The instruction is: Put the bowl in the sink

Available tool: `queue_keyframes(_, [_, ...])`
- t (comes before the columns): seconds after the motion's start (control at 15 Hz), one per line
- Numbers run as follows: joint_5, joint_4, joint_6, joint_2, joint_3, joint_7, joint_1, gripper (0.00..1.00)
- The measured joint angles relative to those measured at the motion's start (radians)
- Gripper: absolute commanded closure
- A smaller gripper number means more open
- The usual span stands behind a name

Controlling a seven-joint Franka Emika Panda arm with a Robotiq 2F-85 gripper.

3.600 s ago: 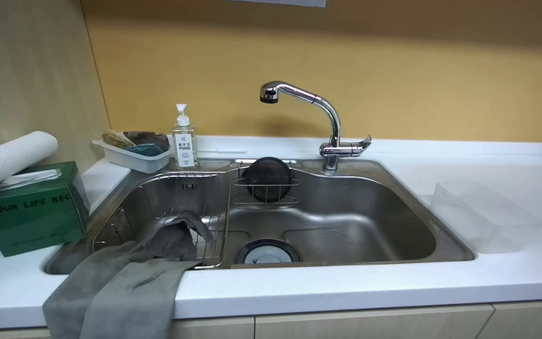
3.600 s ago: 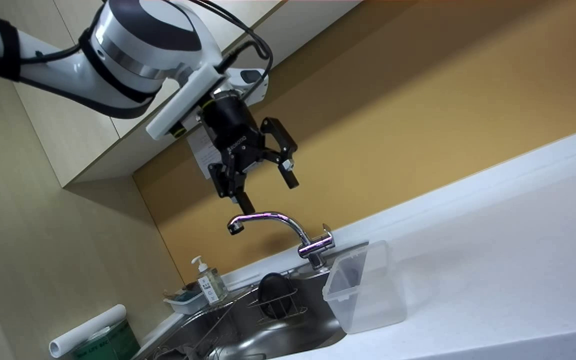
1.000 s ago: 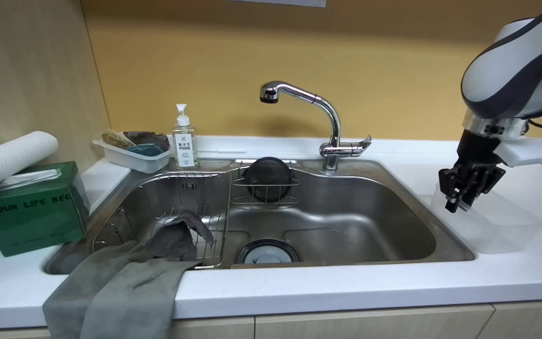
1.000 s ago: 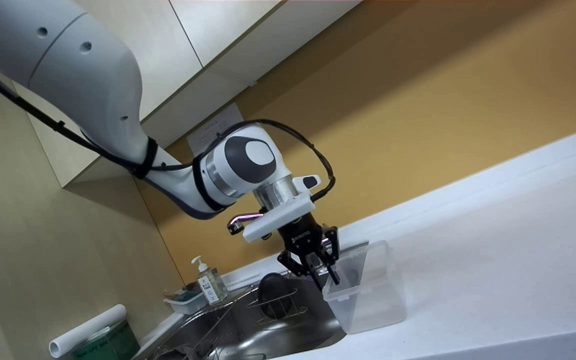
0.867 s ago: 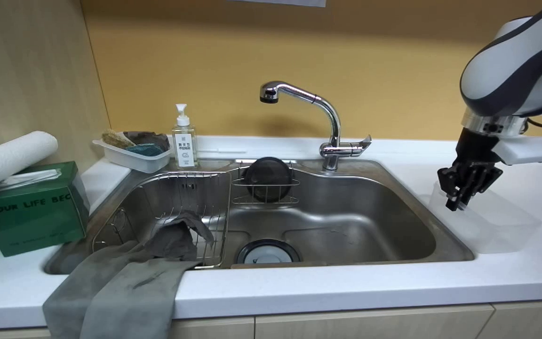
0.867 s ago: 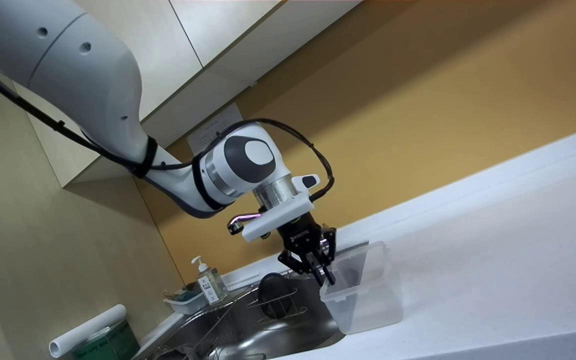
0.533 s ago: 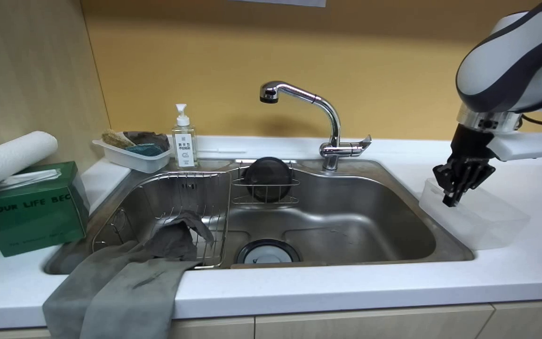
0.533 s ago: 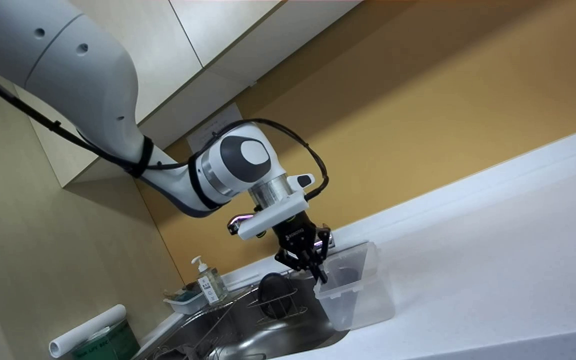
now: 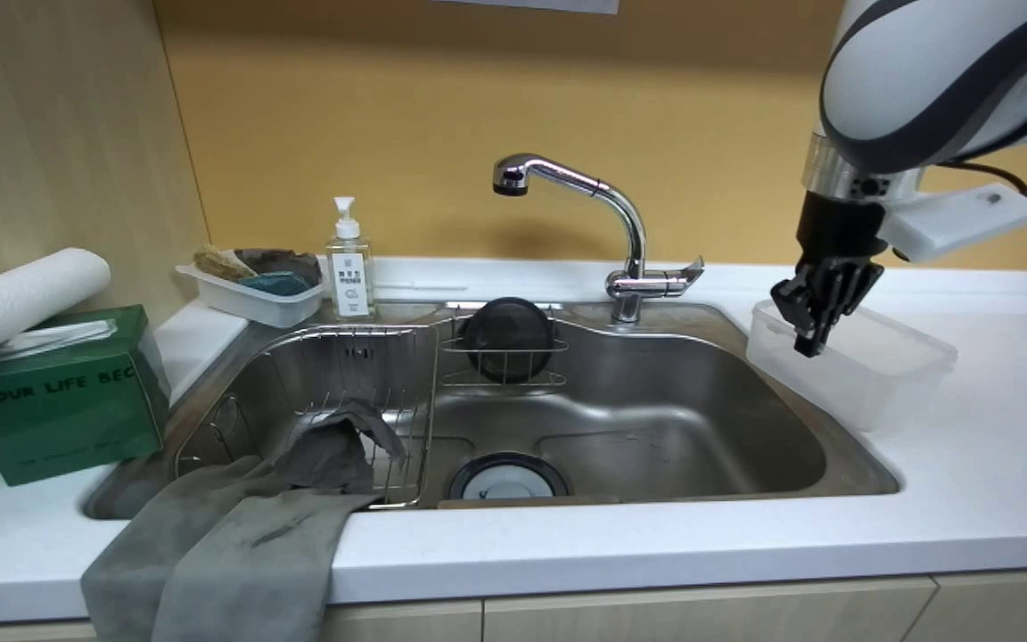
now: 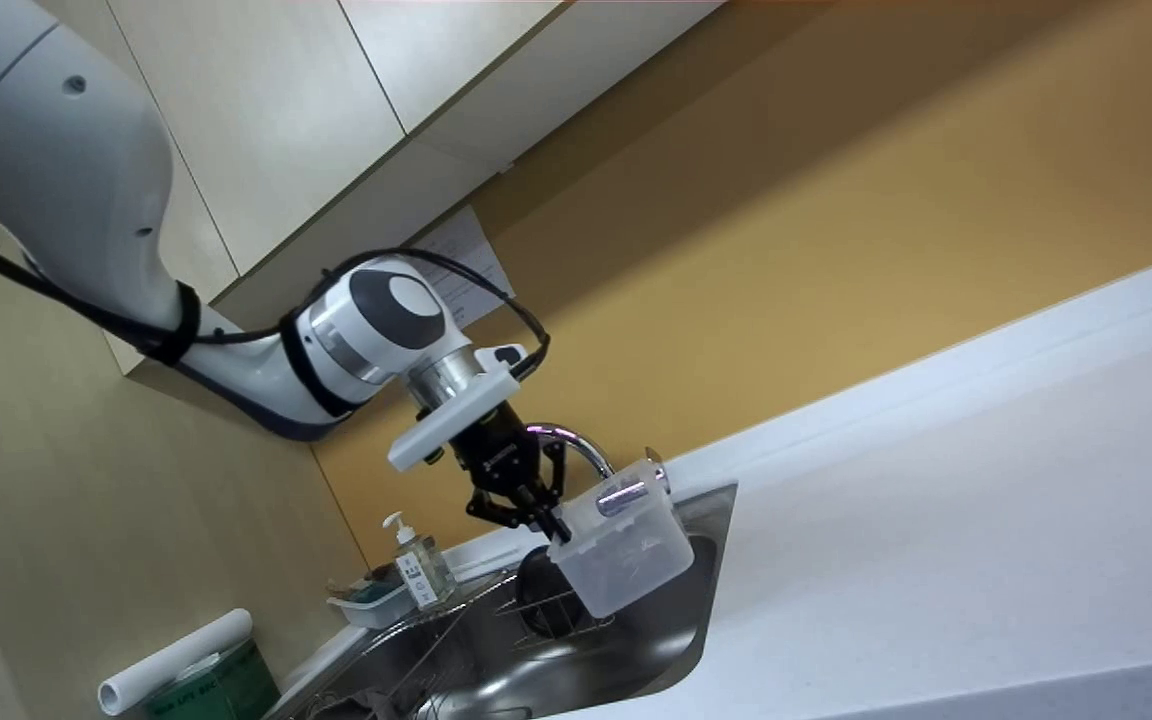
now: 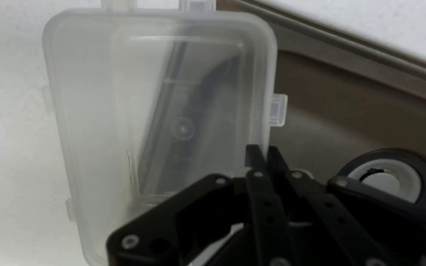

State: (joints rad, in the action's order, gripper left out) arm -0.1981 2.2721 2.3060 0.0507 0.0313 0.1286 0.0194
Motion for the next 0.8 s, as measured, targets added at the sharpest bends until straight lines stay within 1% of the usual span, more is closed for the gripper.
queue_keyframes(0.2, [-0.048,0.002,-0.078,0.028,0.056,-0.031,0.045,0.99])
queue_keyframes(0.47, [-0.097,0.002,-0.161,0.015,0.120,-0.083,0.096,0.99])
queue_keyframes(0.67, [-0.093,-0.007,-0.196,-0.017,0.155,-0.129,0.130,0.99])
queue_keyframes(0.8, [-0.060,-0.022,-0.214,-0.041,0.170,-0.126,0.151,0.99])
